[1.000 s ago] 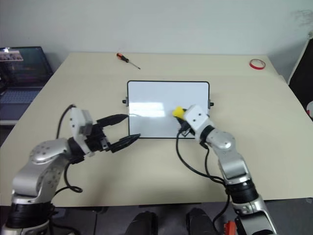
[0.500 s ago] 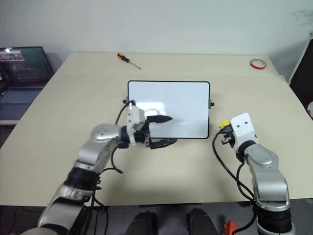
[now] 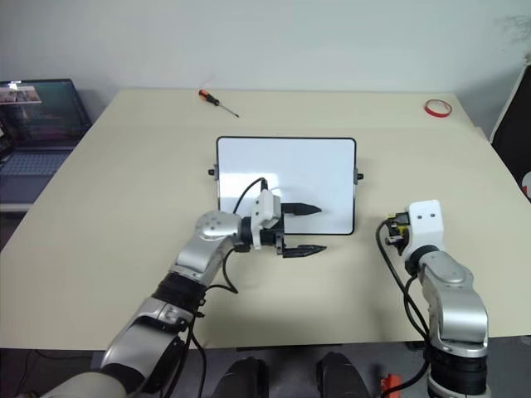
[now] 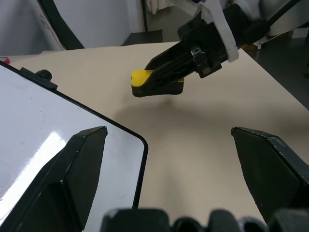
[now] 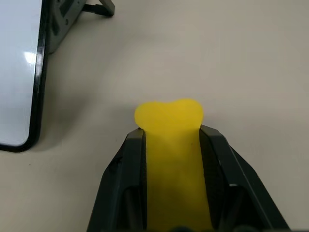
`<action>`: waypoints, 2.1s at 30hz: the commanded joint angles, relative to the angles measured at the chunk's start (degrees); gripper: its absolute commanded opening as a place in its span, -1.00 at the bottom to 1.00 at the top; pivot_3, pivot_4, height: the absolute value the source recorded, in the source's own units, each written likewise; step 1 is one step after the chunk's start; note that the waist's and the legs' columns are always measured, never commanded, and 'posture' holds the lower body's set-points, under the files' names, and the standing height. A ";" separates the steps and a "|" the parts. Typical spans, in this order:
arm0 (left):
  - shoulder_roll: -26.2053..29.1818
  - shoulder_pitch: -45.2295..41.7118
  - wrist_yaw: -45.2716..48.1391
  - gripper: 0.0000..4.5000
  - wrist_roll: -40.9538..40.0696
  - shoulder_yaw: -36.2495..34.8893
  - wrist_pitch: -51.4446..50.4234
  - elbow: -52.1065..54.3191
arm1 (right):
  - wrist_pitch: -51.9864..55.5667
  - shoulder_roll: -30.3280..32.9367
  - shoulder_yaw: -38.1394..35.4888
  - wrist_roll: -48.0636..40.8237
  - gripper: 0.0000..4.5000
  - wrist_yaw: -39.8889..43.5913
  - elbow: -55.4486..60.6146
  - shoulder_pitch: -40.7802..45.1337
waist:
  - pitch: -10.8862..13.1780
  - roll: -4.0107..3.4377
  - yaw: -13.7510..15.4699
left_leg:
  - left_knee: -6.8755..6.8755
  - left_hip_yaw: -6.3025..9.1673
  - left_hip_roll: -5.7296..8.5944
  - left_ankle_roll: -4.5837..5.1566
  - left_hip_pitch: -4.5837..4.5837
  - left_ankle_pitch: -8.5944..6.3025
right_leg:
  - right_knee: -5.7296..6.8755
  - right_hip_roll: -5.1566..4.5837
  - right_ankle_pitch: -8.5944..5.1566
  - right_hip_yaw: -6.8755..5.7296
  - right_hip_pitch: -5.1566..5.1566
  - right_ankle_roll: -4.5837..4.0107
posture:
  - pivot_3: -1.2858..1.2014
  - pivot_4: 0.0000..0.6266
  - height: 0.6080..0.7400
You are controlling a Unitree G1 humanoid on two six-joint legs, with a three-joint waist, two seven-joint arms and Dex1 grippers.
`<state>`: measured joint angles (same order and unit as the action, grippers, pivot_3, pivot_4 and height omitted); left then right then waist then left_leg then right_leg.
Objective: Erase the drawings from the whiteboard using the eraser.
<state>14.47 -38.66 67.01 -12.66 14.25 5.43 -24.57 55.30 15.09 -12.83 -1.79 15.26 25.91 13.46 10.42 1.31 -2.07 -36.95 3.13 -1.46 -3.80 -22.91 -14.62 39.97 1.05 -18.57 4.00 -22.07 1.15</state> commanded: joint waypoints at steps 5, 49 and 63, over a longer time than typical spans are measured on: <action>1.30 -0.27 -0.39 1.00 0.12 -1.03 0.24 2.48 | -1.27 0.15 -0.62 -2.19 -0.49 -2.24 -2.76 2.91 | 0.00 0.00 0.12 | 0.00 0.01 -0.01 0.00 0.00 0.00 | 0.00 0.00 0.00 -0.01 0.00 0.00 | 0.03 -0.52 1.00; 4.50 0.77 -2.38 1.00 -0.72 -1.75 -4.90 8.01 | -1.66 2.72 -1.84 -6.60 0.98 -6.69 -7.23 4.58 | -0.01 -0.01 0.10 | -0.02 -0.01 -0.05 0.01 0.00 0.00 | 0.04 -0.01 0.00 0.00 0.00 0.00 | 0.03 -0.52 1.00; 6.02 19.20 -26.79 1.00 -10.12 -19.30 -24.25 39.04 | -5.33 -2.31 -0.38 -6.24 0.98 -10.49 14.54 -1.07 | -0.04 -0.03 -0.56 | -0.06 0.16 -0.27 -0.01 0.00 0.01 | 0.08 -0.22 0.00 0.09 0.04 0.01 | 0.03 -0.52 1.00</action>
<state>21.69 -20.77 46.44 -22.29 -1.50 -18.57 10.54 53.42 12.88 -12.16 -8.14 5.49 36.35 13.54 10.37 1.28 -2.63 -37.01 3.31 -1.72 -3.81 -22.92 -14.62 40.03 0.82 -18.57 4.08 -22.03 1.16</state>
